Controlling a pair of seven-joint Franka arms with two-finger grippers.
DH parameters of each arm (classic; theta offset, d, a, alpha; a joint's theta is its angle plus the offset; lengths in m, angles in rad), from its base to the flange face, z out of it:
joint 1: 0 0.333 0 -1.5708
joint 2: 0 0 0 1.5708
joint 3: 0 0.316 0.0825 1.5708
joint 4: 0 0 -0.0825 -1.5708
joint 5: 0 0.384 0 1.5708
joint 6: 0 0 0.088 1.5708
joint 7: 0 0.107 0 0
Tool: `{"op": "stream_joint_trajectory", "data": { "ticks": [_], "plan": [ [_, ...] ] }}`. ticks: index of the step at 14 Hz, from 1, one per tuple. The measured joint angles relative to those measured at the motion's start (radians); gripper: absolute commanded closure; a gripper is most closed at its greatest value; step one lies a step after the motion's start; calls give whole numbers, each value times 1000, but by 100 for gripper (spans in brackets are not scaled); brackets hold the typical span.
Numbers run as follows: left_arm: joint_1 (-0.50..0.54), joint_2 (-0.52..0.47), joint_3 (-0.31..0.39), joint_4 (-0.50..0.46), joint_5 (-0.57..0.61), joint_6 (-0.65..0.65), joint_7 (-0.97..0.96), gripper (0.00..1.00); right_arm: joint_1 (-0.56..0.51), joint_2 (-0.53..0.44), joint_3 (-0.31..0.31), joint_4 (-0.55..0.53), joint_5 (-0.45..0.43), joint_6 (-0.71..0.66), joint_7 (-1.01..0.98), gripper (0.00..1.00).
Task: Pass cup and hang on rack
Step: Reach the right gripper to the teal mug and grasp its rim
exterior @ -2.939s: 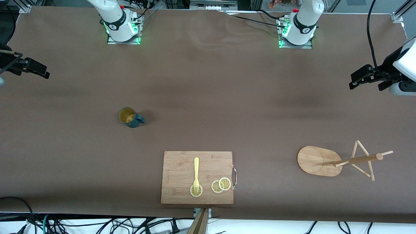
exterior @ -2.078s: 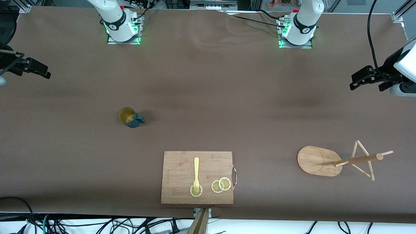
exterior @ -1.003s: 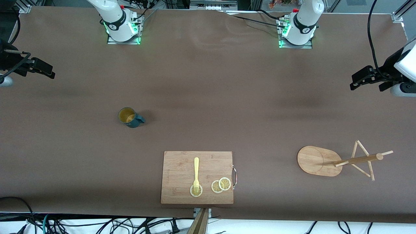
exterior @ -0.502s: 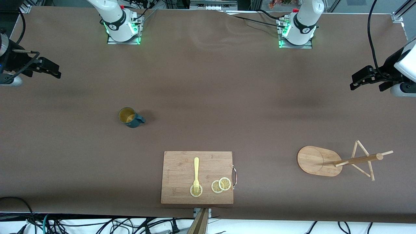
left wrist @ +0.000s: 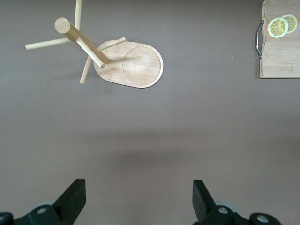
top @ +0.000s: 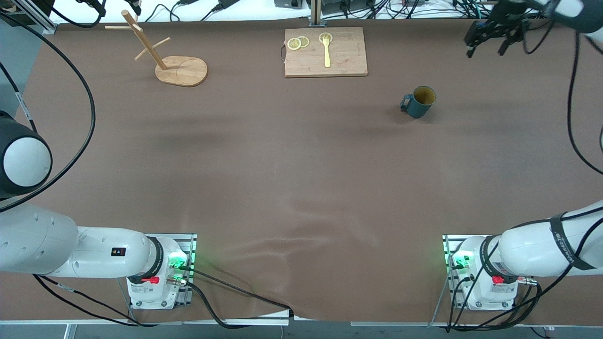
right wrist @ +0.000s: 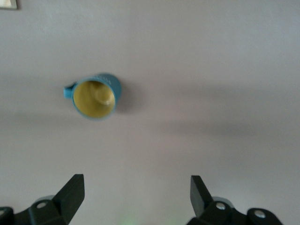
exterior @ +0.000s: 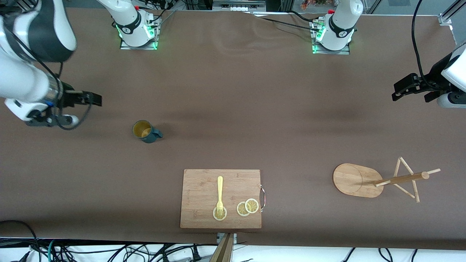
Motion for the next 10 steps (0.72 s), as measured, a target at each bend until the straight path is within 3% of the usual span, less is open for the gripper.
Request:
{"op": "stream_joint_trajectory", "data": {
  "ticks": [4, 10],
  "plan": [
    [0, 0, 1, 0, 0, 0, 0, 0, 25, 6, 5, -185, 3, 301, 179, 0],
    [0, 0, 1, 0, 0, 0, 0, 0, 54, 52, 16, -375, 3, 585, 446, 2]
  ]
}}
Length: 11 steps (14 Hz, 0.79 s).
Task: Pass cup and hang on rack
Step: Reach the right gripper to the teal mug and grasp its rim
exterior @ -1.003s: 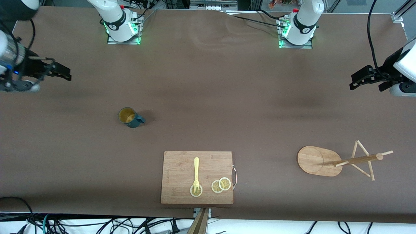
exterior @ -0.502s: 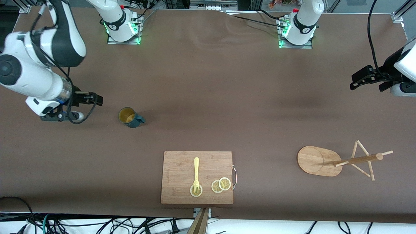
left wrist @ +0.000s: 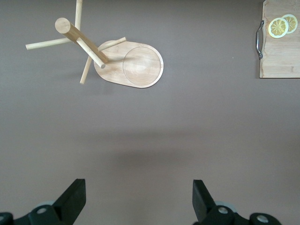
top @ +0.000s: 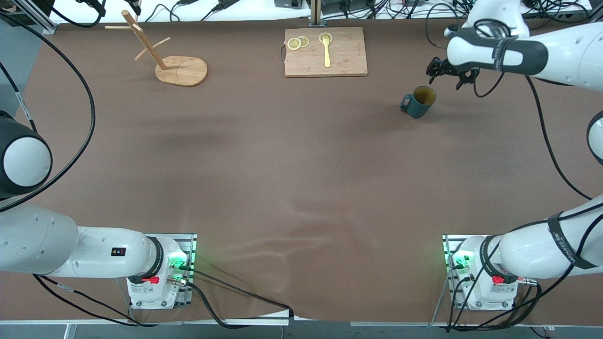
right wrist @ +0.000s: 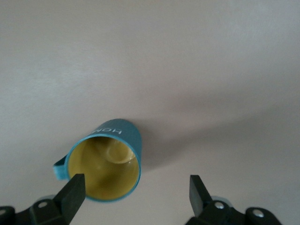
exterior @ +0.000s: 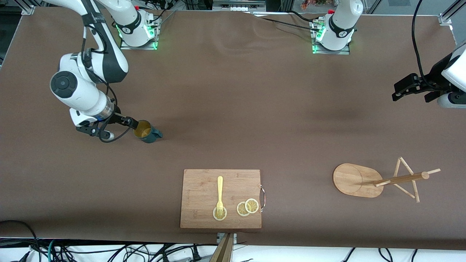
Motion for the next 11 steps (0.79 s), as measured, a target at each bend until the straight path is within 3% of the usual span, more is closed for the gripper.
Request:
{"op": "stream_joint_trajectory", "data": {
  "ticks": [2, 4, 5, 7, 8, 10, 11],
  "plan": [
    [0, 0, 0, 0, 0, 0, 0, 0, 11, 22, 1, -35, 0, 54, 29, 2],
    [0, 0, 0, 0, 0, 0, 0, 0, 21, 33, 1, -68, 0, 95, 49, 16],
    [0, 0, 0, 0, 0, 0, 0, 0, 24, 38, 2, -80, 0, 113, 52, 32],
    [0, 0, 0, 0, 0, 0, 0, 0, 24, 49, 2, -86, 0, 147, 56, 74],
    [0, 0, 0, 0, 0, 0, 0, 0, 24, 54, 2, -86, 0, 160, 56, 87],
    [0, 0, 0, 0, 0, 0, 0, 0, 24, 61, 1, -86, 0, 174, 57, 100],
    [0, 0, 0, 0, 0, 0, 0, 0, 24, 62, 1, -86, 0, 177, 57, 100]
  ]
}}
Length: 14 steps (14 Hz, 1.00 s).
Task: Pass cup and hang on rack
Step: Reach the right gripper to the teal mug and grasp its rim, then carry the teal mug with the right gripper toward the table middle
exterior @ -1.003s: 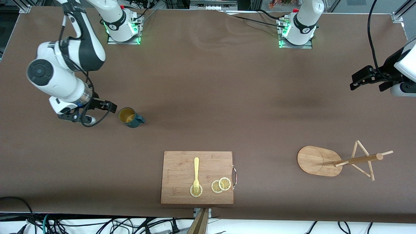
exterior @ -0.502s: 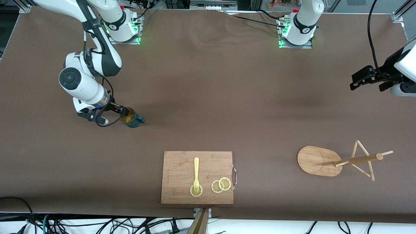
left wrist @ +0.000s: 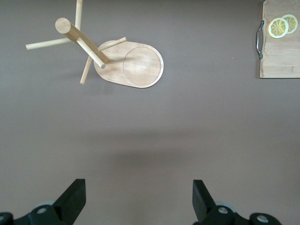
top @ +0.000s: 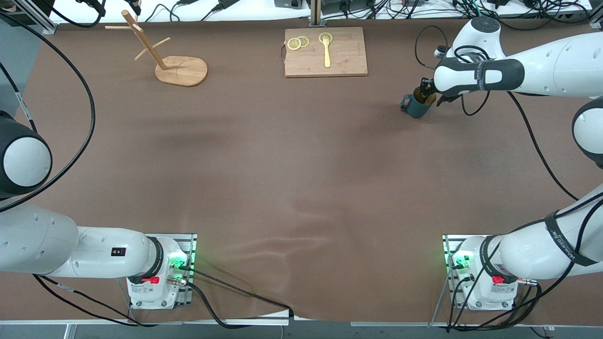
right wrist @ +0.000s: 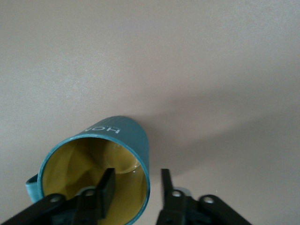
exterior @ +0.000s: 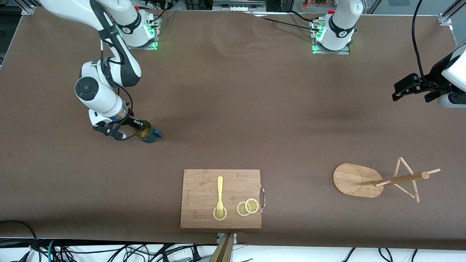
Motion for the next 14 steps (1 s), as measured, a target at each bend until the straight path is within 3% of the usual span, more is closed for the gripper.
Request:
{"op": "stream_joint_trajectory", "data": {
  "ticks": [8, 11, 14],
  "plan": [
    [0, 0, -1, 0, 0, 0, 0, 0, 0, -2, -2, 22, 0, -27, 3, 100],
    [0, 0, -1, 0, 0, 0, 0, 0, 1, -16, 2, 128, 0, -194, 1, 100],
    [0, 0, -5, 0, 0, 0, 0, 0, 28, -24, 48, 292, 0, -416, 0, 100]
  ]
}}
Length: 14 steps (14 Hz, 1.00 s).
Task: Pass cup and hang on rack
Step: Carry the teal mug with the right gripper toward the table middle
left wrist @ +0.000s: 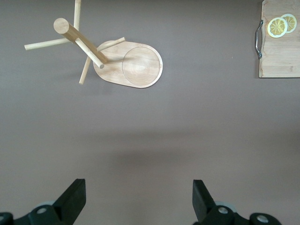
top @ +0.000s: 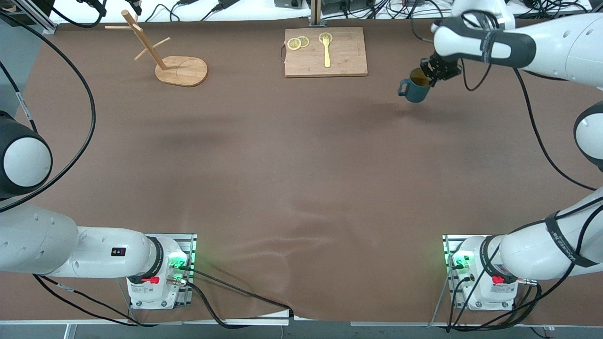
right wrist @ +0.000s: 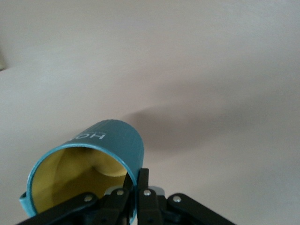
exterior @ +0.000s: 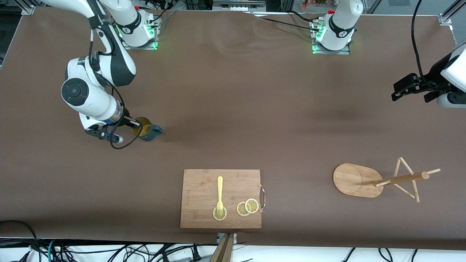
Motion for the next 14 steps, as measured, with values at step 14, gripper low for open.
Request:
{"op": "stream_joint_trajectory", "data": {
  "ticks": [14],
  "plan": [
    [0, 0, -1, 2, 0, -1, 0, 0, 557, 533, 26, 671, 4, -16, 332, 100]
  ]
}}
